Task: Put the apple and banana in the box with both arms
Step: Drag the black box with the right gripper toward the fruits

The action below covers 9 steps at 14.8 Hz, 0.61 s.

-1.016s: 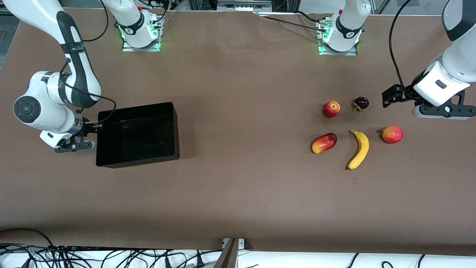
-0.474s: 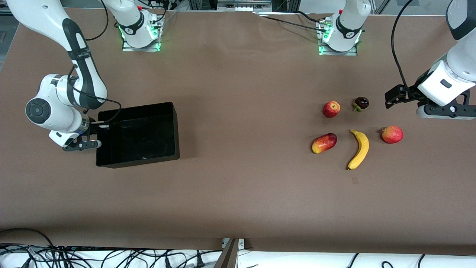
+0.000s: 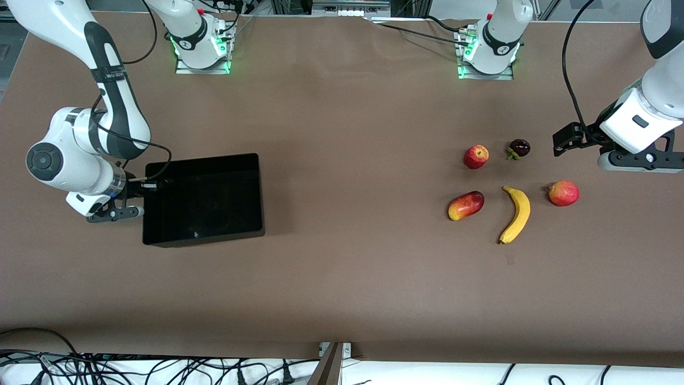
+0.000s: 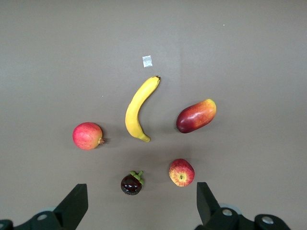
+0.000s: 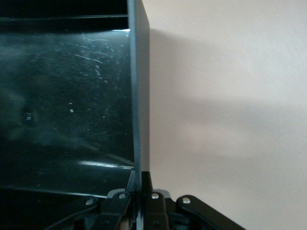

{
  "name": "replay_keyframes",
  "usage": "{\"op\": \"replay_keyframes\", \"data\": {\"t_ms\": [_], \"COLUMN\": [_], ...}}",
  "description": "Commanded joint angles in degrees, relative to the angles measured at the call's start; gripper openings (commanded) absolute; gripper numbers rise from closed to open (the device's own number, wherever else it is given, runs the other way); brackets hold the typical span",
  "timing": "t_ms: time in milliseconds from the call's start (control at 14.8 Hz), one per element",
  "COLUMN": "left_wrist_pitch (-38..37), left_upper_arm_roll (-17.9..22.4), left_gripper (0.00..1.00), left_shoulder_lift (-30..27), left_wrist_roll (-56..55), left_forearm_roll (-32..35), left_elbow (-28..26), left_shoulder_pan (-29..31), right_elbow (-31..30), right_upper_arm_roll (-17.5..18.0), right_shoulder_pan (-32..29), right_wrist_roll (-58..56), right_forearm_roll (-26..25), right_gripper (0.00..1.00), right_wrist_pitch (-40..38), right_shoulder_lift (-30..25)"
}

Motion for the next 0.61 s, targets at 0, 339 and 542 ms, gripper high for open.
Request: {"op": "replay_keyframes", "data": {"t_ms": [0, 339, 542], "left_wrist_pitch": [-1.4, -1.4, -1.4], "left_upper_arm_roll": [0.0, 0.0, 0.0], "left_gripper": [1.0, 1.0, 1.0], "left_shoulder_lift": [1.0, 1.0, 1.0], "left_wrist_roll": [1.3, 1.3, 1.3], "left_forearm_roll": [1.0, 1.0, 1.0], "left_elbow": [2.1, 2.1, 2.1], "left_shoulder_pan": [0.0, 0.0, 0.0], "right_elbow": [8.6, 16.0, 16.0], "right_upper_arm_roll": [4.5, 17.6, 24.8], "right_shoulder_pan": [-0.5, 0.5, 3.1], "right_wrist_roll": [1.6, 23.2, 35.8], "right_forearm_roll": [3.8, 4.8, 4.0], "right_gripper": [0.0, 0.0, 0.0], "right_wrist_pitch": [-6.0, -10.4, -7.2], "right_shoulder_lift": [1.4, 5.5, 7.8]}}
